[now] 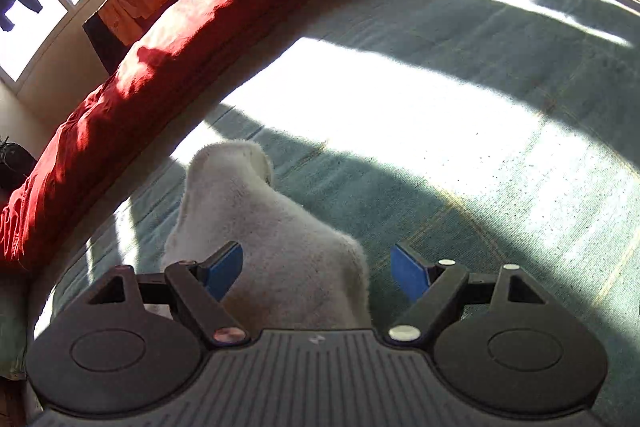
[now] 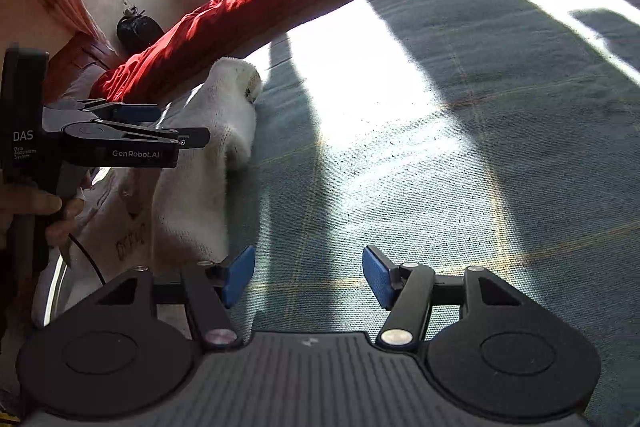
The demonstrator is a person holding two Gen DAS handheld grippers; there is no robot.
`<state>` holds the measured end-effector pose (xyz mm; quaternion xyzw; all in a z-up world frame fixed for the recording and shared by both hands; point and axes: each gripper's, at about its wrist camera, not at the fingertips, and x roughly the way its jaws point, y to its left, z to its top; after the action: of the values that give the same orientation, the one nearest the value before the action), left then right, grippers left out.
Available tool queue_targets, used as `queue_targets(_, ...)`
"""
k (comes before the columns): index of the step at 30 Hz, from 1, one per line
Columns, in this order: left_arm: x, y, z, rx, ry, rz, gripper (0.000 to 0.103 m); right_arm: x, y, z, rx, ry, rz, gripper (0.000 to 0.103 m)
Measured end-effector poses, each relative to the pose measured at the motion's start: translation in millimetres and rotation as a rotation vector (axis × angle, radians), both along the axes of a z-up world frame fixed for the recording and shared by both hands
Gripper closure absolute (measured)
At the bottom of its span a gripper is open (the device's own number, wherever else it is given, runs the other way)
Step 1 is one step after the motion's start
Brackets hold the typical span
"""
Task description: Fold clothes
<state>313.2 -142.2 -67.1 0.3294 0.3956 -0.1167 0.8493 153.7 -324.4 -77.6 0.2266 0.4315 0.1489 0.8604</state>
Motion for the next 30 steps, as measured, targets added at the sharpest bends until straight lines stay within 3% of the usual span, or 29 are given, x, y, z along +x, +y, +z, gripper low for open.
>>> queue_targets(5,-14.5,-23.9,-45.9,0.321,-0.118,-0.115,0.021,0.9,-13.8,-16.0,0.053,0.016,-0.021,0.038)
queue_targets(7,-15.2,-25.0,-59.0,0.414,-0.135,-0.144,0.021,3.9,-15.8,-22.6,0.063,0.023,-0.022,0.038)
queue_targets(9,-12.7,-25.2,-67.8,0.492,-0.174,-0.15,0.019,5.1,-16.8,-26.4,0.074,0.026,-0.022,0.038)
queue_targets(15,11.0,-40.3,-94.3,0.635,-0.188,-0.172,0.019,6.8,-16.9,-31.9,0.098,0.029,-0.023,0.038)
queue_targets(18,22.4,-43.0,-94.5,0.63,-0.182,-0.159,0.023,6.2,-16.2,-31.8,0.101,0.031,-0.022,0.038)
queue_targets(19,24.6,-41.9,-91.4,0.608,-0.171,-0.151,0.033,5.5,-16.0,-31.3,0.099,0.031,-0.023,0.038)
queue_targets(22,18.3,-30.4,-72.8,0.542,-0.184,-0.121,0.049,3.7,-16.0,-29.3,0.096,0.026,-0.023,0.038)
queue_targets(25,8.6,-9.0,-41.3,0.445,-0.221,-0.047,0.058,3.7,-14.3,-26.8,0.092,0.022,-0.025,0.038)
queue_targets(30,-0.9,46.9,7.7,0.336,-0.3,0.124,0.059,5.9,-2.2,-19.5,0.078,0.014,-0.004,0.038)
